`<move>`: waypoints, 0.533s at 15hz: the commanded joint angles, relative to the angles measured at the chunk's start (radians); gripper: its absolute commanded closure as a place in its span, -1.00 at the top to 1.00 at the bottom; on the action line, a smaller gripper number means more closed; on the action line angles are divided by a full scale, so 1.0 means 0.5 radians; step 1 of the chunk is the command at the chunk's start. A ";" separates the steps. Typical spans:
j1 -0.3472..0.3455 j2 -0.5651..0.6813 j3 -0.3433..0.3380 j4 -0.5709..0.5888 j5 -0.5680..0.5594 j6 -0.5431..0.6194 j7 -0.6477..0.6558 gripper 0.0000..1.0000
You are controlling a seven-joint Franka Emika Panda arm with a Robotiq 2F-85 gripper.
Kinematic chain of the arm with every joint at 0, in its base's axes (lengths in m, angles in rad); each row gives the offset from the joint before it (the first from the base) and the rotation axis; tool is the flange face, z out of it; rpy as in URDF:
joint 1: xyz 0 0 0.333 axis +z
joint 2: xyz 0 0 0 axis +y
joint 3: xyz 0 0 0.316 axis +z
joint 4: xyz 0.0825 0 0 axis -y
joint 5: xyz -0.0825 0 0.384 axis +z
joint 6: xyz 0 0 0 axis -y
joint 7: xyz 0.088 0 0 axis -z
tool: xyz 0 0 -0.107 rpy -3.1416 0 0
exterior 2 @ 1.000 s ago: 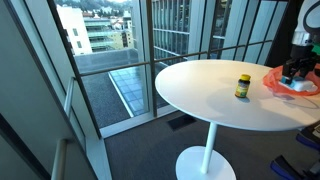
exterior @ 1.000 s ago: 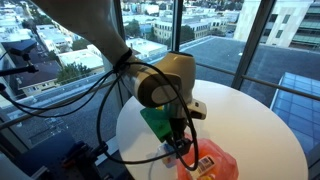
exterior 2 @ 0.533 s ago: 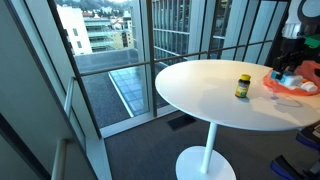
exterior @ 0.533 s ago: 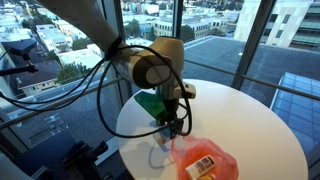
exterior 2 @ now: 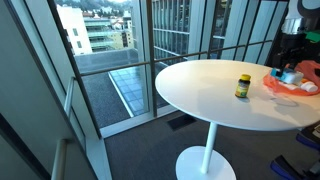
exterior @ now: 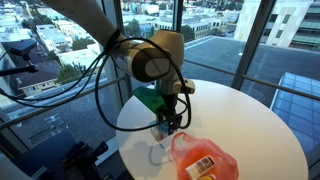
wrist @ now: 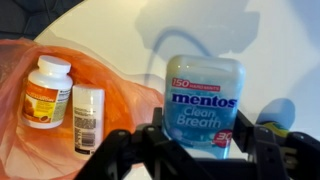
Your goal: Take the box out of the plastic and put it next to the yellow bottle
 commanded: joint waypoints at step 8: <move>0.032 0.052 0.050 0.030 -0.095 0.033 0.021 -0.18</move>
